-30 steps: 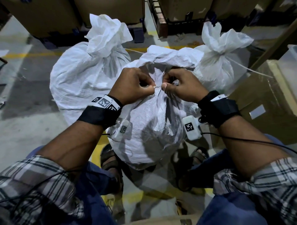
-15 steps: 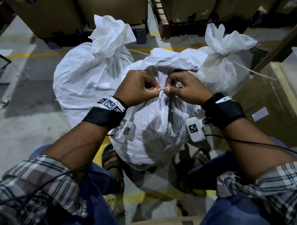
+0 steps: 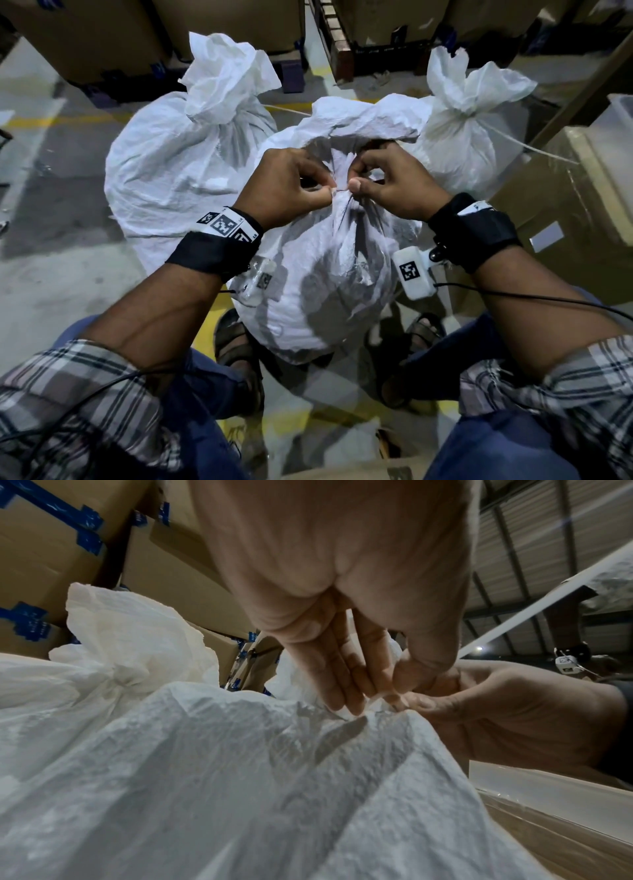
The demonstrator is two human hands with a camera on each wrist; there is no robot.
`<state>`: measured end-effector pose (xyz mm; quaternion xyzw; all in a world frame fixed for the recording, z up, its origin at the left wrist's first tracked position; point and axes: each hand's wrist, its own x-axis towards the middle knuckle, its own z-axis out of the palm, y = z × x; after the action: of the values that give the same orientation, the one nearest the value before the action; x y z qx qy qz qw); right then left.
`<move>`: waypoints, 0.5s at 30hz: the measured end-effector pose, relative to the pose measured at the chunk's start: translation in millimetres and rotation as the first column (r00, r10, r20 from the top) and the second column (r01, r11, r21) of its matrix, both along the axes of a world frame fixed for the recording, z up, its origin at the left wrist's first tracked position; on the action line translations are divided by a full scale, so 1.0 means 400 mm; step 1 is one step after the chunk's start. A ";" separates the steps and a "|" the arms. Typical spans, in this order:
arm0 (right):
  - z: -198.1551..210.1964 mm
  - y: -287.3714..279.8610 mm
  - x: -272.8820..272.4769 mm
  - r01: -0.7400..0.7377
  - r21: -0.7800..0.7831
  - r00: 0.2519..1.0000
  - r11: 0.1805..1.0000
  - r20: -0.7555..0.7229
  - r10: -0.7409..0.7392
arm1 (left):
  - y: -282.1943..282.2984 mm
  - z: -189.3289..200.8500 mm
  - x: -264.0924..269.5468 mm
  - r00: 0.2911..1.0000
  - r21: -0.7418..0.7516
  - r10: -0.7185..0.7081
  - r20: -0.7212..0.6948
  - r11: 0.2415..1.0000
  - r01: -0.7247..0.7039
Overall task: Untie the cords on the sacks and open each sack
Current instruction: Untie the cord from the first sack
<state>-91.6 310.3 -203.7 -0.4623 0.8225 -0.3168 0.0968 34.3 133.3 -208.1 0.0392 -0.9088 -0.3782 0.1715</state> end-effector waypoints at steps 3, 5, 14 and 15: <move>0.005 0.006 -0.007 0.040 -0.045 0.995 0.998 0.096 -0.036 | 0.000 0.001 0.000 1.000 0.038 0.008 -0.023 0.999 -0.007; 0.000 0.002 -0.003 0.040 -0.065 0.991 0.997 0.127 -0.032 | -0.004 0.000 0.002 1.000 0.053 0.009 -0.023 0.999 -0.008; 0.004 0.006 0.006 0.016 -0.035 0.998 0.999 0.064 -0.014 | 0.006 0.003 0.001 1.000 0.000 -0.002 -0.006 1.000 0.002; 0.008 0.011 0.003 0.023 -0.053 0.997 0.998 0.071 -0.019 | 0.006 0.003 0.001 1.000 0.011 -0.003 -0.009 1.000 0.003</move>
<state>-90.3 314.6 -200.3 -0.4445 0.8147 -0.3558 0.1101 34.7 135.8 -206.8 0.0372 -0.9060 -0.3837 0.1750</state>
